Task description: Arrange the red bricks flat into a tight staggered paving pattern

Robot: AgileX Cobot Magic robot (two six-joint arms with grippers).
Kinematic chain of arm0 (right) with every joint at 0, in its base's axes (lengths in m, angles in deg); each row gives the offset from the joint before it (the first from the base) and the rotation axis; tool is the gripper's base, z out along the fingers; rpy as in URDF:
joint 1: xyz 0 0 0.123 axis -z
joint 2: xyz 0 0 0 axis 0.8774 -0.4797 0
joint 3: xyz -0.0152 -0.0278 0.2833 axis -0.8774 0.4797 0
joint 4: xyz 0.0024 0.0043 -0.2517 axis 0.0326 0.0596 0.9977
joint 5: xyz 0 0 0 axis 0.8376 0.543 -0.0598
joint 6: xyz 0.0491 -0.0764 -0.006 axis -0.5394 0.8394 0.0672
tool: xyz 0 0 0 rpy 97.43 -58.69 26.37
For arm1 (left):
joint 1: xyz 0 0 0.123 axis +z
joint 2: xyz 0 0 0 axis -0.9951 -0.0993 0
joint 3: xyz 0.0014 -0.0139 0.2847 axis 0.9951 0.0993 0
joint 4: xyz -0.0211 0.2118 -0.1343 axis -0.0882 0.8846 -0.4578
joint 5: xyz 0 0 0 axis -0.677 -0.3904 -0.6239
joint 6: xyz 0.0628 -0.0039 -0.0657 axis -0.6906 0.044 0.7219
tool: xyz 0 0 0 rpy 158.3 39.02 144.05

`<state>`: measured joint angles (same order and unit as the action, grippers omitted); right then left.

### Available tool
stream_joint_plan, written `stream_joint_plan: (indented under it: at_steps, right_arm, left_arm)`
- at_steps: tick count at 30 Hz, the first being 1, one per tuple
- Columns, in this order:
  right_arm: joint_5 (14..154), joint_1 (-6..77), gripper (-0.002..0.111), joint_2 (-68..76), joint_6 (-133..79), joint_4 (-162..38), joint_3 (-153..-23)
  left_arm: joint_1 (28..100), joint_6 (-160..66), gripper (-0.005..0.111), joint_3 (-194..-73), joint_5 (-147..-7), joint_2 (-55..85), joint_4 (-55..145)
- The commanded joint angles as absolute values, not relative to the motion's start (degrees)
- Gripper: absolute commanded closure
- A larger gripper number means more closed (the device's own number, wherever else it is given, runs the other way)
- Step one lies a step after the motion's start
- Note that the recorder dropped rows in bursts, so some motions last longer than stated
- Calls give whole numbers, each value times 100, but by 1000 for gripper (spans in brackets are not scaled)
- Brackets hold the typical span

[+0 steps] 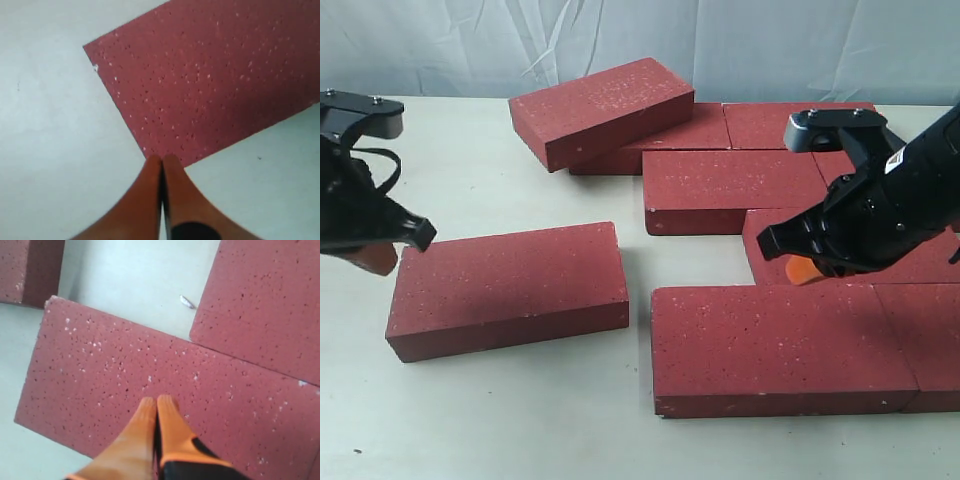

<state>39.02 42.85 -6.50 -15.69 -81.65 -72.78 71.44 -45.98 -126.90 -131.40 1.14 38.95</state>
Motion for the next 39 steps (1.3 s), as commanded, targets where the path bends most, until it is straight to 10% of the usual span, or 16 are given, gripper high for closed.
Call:
stream_joint_plan:
  at_steps: [1,39]
  right_arm:
    - [4006,4287,109,-598,-1544,-8091,-7628]
    - [3996,4287,109,-598,-1544,-8104,-7701]
  left_arm:
    - [7161,-5131,107,-12213,-13195,174,3571]
    - [6857,-5894,107,-11488,-11217,-895,3560]
